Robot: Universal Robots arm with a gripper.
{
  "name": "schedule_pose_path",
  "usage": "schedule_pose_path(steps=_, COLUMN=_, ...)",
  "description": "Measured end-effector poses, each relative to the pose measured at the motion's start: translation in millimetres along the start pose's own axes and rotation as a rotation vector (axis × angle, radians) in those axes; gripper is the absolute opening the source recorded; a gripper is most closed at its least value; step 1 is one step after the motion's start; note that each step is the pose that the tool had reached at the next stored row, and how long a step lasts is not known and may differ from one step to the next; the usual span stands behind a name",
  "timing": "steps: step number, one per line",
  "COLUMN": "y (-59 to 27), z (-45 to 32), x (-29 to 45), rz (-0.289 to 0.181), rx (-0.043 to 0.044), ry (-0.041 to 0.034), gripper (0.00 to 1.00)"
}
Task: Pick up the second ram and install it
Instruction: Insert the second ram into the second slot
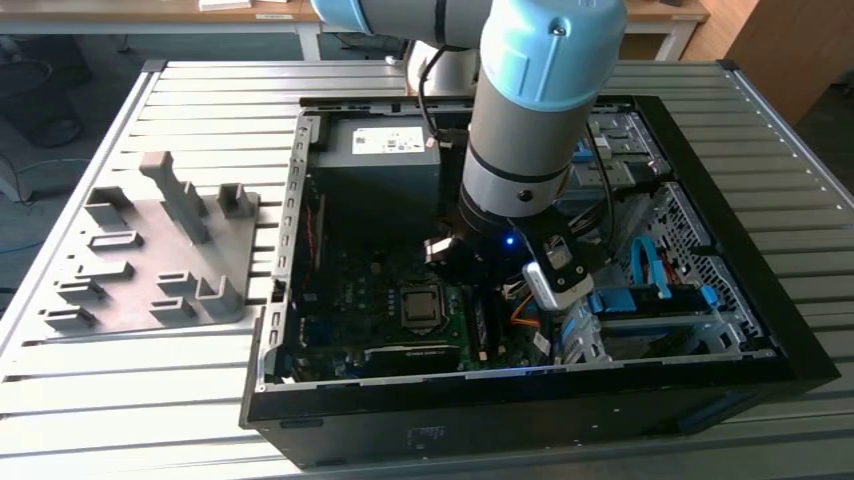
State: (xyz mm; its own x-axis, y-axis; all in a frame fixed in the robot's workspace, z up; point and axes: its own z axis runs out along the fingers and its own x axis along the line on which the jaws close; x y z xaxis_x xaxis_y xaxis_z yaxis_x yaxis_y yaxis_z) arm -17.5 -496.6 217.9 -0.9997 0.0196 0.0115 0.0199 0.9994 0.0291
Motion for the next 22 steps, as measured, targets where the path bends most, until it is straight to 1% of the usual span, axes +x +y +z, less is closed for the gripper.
schedule_pose_path(steps=14, y=-1.5, z=0.7, x=0.0, rz=0.008, rx=-0.0011, ry=-0.0002, gripper=0.14)
schedule_pose_path(steps=22, y=-1.5, z=2.2, x=-0.1, rz=0.010, rx=0.0022, ry=-0.0003, gripper=0.14)
